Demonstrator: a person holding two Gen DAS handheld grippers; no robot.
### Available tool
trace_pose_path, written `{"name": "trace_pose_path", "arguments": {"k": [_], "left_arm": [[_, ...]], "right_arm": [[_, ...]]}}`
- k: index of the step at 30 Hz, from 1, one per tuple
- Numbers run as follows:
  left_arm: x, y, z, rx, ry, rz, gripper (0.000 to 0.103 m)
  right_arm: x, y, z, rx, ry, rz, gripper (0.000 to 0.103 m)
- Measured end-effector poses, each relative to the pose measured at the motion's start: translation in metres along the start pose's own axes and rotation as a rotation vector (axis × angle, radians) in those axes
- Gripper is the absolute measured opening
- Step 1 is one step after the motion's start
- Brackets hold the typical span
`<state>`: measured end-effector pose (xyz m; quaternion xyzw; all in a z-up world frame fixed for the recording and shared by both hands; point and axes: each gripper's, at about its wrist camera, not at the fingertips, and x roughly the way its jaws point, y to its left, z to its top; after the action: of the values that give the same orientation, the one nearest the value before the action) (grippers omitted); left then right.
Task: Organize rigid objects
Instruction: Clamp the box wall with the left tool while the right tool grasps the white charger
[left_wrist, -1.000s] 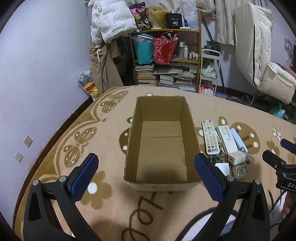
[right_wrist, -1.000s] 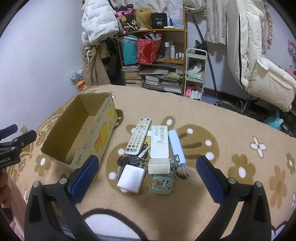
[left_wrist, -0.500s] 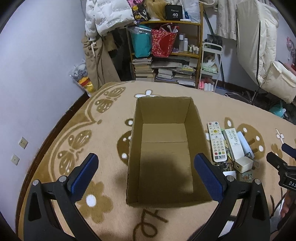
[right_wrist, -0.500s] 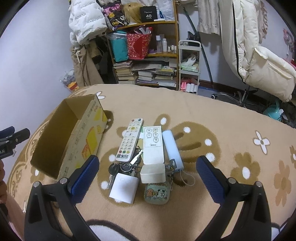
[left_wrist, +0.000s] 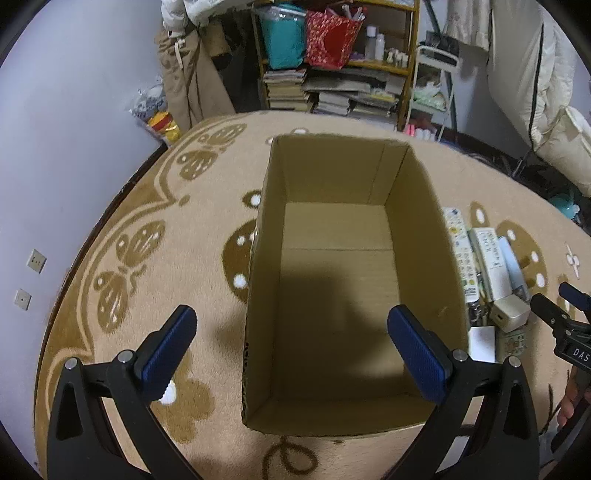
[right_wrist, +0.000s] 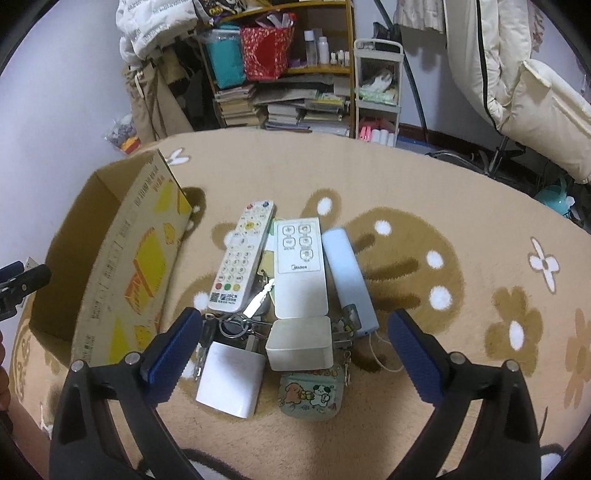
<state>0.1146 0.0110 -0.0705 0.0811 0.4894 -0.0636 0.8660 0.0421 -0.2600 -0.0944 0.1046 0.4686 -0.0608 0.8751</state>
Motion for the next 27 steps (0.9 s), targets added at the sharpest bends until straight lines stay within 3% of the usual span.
{"name": "trace_pose_path", "arguments": {"k": [8, 15, 18, 23, 25, 27], "left_arm": [[0.022, 0.002, -0.002, -0.009, 0.083, 0.053, 0.098], [0.036, 0.007, -0.008, -0.016, 0.161, 0.076, 0.083], [0.038, 0.008, -0.010, -0.019, 0.168, 0.081, 0.070], [0.047, 0.015, -0.013, -0.048, 0.213, 0.068, 0.025], [0.048, 0.018, -0.015, -0.067, 0.213, 0.050, 0.021], [0.045, 0.021, -0.015, -0.087, 0.203, 0.041, 0.018]], "right_arm": [[0.024, -0.001, -0.002, -0.009, 0.062, -0.010, 0.103], [0.041, -0.004, -0.008, -0.011, 0.132, -0.017, 0.103], [0.045, -0.005, -0.011, -0.015, 0.143, -0.033, 0.099], [0.052, -0.007, -0.014, -0.017, 0.164, -0.044, 0.084], [0.053, -0.006, -0.016, -0.019, 0.166, -0.039, 0.071], [0.054, -0.007, -0.016, -0.020, 0.168, -0.028, 0.071]]}}
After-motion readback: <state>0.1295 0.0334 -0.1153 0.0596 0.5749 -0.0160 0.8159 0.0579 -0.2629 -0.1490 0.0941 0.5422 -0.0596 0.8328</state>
